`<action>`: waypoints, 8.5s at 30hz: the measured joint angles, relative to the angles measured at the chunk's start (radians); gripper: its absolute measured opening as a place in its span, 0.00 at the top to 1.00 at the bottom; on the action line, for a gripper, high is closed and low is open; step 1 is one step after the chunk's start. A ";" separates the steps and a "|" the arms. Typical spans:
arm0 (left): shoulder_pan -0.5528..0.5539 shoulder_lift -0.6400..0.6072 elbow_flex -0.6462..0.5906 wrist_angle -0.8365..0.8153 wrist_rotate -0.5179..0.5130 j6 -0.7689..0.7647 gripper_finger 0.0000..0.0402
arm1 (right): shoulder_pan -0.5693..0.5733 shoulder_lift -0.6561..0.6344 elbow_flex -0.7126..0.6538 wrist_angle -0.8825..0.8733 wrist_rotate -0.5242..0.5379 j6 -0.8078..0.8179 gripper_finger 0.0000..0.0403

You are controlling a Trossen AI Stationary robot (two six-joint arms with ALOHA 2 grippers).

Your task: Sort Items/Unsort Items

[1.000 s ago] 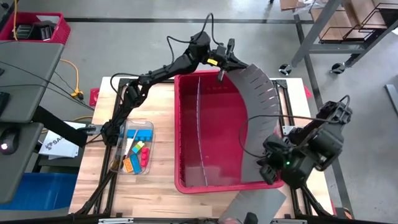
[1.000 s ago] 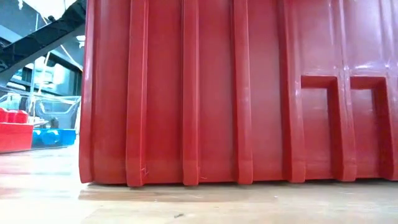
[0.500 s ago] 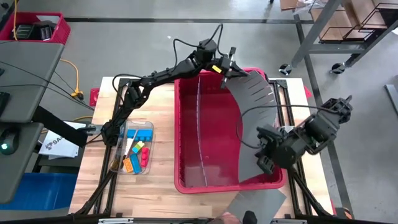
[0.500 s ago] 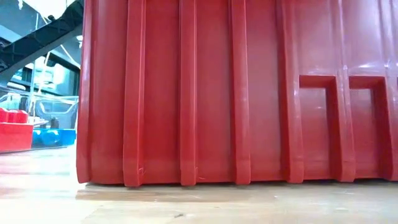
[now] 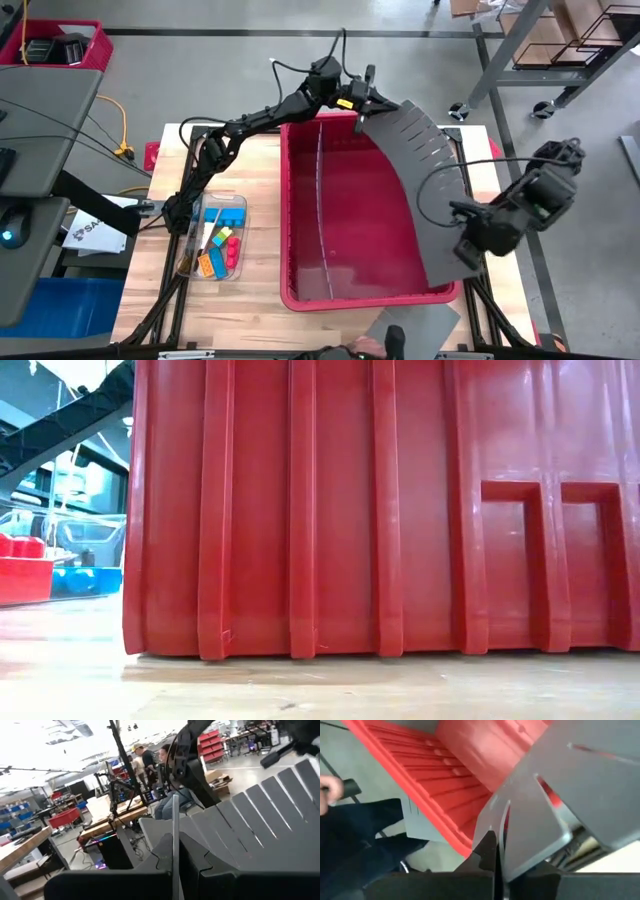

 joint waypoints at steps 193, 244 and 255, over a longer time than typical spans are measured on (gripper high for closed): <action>-0.103 -0.212 0.102 -1.104 -0.778 0.813 1.00 | -0.287 0.469 0.461 0.017 0.369 -0.594 1.00; 0.092 -1.027 -0.538 -1.320 -0.783 -0.361 1.00 | -0.862 0.408 0.430 0.008 0.617 -0.450 0.42; -0.195 -1.428 -1.147 -0.884 -0.716 -0.880 1.00 | -1.355 0.409 0.317 0.007 0.430 -0.886 0.95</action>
